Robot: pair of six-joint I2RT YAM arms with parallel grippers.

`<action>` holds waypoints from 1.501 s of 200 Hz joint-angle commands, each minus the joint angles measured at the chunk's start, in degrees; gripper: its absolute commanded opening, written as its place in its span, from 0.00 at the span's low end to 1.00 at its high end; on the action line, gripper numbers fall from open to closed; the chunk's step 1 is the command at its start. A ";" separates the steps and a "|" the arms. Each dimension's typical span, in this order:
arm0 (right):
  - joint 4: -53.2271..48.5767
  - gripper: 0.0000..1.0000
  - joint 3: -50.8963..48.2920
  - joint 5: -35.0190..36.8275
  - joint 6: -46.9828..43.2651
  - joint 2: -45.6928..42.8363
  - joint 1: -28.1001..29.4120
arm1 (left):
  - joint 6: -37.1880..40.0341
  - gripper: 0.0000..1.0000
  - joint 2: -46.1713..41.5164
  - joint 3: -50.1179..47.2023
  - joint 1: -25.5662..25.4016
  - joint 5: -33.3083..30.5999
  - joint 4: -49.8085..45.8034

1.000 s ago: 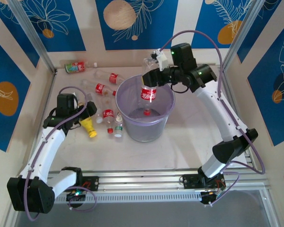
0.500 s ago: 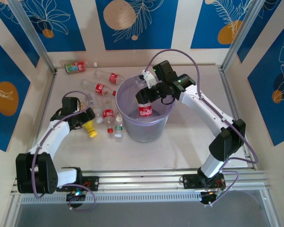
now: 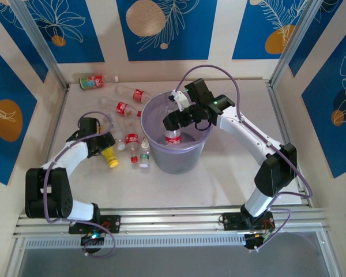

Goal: Put the plastic bottles in the bin

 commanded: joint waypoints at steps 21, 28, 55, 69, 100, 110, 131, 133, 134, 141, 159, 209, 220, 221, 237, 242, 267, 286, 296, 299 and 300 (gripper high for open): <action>0.22 0.70 -0.06 -0.56 -0.77 0.06 0.31 | 0.49 0.85 2.49 0.73 0.78 -0.86 2.02; 0.08 0.70 0.26 -0.63 -0.75 -0.14 0.29 | 0.49 0.84 2.92 0.86 0.78 -0.91 2.16; -0.40 0.71 1.97 -0.83 -0.57 -1.31 0.12 | 0.42 0.82 4.06 0.91 0.78 -1.04 2.72; -0.91 0.72 3.07 -0.74 -0.55 -2.09 0.08 | 0.35 0.80 4.43 0.86 0.76 -1.08 3.04; -2.67 0.77 6.22 -0.51 -0.40 -4.46 -0.40 | 0.34 0.73 4.88 0.91 0.78 -1.26 3.36; -3.13 0.78 7.37 -0.71 -0.23 -5.58 -0.81 | 0.41 0.70 4.74 0.91 0.78 -1.34 3.40; -3.97 0.78 9.38 -1.09 0.50 -7.79 -2.07 | 0.57 0.63 4.06 1.00 0.80 -1.74 3.12; -4.09 0.78 9.48 -1.09 0.60 -8.03 -2.29 | 0.62 0.62 3.97 1.04 0.79 -1.77 3.08; -4.09 0.78 9.60 -1.09 0.71 -8.13 -2.36 | 0.64 0.62 3.94 1.06 0.78 -1.78 3.04; -4.42 0.78 10.10 -0.81 1.27 -8.90 -3.09 | 0.73 0.61 3.57 1.08 0.77 -1.94 2.91; -5.09 0.77 10.51 0.17 2.94 -10.99 -6.06 | 1.10 0.57 2.75 1.38 0.78 -2.37 2.04; -9.52 0.69 6.14 -6.44 8.56 -15.26 -19.84 | 2.24 0.52 -3.12 3.46 0.85 -2.89 -2.15; -10.50 0.68 4.70 -6.94 8.19 -15.39 -20.76 | 2.97 0.51 -5.17 4.41 0.87 -2.91 -3.67; -10.59 0.68 4.62 -6.96 8.16 -15.37 -20.82 | 3.05 0.51 -5.33 4.59 0.87 -2.96 -3.85; -11.53 0.66 2.73 -7.70 7.82 -15.31 -21.19 | 4.29 0.51 -8.33 6.84 0.86 -4.21 -7.42; -11.62 0.65 2.17 -7.83 7.71 -15.35 -21.16 | 4.57 0.51 -9.45 7.63 0.78 -4.33 -8.54; -11.43 0.61 -1.02 -8.22 7.71 -16.11 -21.27 | 4.94 0.49 -15.30 11.77 0.70 -1.62 -13.22; -10.82 0.53 -3.16 -7.62 7.30 -16.33 -21.11 | 4.27 0.47 -19.38 15.68 0.29 3.34 -14.91; -10.69 0.49 -4.06 -7.51 7.37 -16.34 -21.10 | 3.93 0.46 -20.69 18.45 -0.22 5.12 -16.35; -10.65 0.49 -4.34 -7.53 7.41 -16.36 -21.09 | 3.72 0.45 -21.04 19.21 -0.45 5.58 -16.79; -10.62 0.49 -4.43 -7.52 7.37 -16.34 -21.07 | 3.69 0.45 -21.18 19.51 -0.49 5.72 -16.91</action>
